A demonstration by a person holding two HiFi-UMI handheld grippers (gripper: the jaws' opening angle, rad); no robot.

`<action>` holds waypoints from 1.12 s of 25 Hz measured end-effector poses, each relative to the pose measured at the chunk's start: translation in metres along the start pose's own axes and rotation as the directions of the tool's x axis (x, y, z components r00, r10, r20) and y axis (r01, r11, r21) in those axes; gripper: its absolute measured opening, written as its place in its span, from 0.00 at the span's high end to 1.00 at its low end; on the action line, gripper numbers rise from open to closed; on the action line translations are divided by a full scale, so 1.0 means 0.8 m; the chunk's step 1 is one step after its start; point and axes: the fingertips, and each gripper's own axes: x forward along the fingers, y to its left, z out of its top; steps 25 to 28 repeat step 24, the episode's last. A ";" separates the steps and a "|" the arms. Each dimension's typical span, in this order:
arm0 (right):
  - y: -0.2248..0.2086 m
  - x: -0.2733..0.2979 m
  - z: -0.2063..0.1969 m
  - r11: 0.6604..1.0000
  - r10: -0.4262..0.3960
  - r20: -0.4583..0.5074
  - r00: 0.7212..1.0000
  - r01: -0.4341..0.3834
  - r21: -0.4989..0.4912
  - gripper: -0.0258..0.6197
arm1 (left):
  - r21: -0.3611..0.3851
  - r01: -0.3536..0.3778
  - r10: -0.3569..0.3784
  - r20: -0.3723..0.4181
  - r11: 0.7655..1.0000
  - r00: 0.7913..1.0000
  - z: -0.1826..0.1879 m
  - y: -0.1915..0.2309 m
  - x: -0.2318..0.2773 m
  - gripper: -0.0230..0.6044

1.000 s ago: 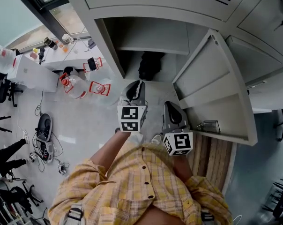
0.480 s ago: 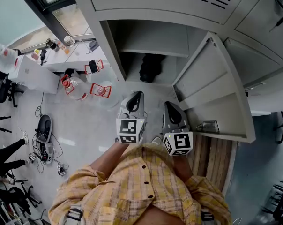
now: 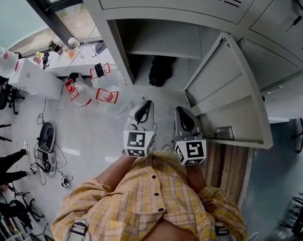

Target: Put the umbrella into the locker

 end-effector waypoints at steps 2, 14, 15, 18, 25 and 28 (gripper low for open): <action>0.000 0.000 0.000 1.000 -0.001 0.001 1.000 0.001 -0.003 0.96 | -0.006 -0.002 0.002 0.002 1.000 1.000 0.000 -0.001 -0.003 0.96; 0.004 -0.001 -0.001 1.000 0.009 -0.006 1.000 -0.009 -0.010 0.96 | -0.007 0.008 -0.008 0.013 1.000 1.000 0.000 -0.005 -0.015 0.96; 0.004 -0.001 -0.002 1.000 0.008 -0.006 1.000 -0.008 -0.010 0.96 | -0.002 0.010 -0.010 0.012 1.000 1.000 -0.002 -0.005 -0.015 0.96; 0.002 0.000 -0.003 1.000 0.009 -0.004 1.000 -0.009 -0.007 0.96 | -0.012 0.015 -0.014 0.011 1.000 1.000 0.001 -0.007 -0.014 0.96; -0.003 0.001 -0.004 1.000 0.002 -0.003 1.000 -0.002 -0.006 0.96 | 0.005 0.032 -0.032 0.016 0.999 0.999 -0.001 -0.011 -0.011 0.96; -0.003 0.001 -0.004 1.000 0.002 -0.003 1.000 -0.002 -0.006 0.96 | 0.005 0.032 -0.032 0.016 0.999 0.999 -0.001 -0.011 -0.011 0.96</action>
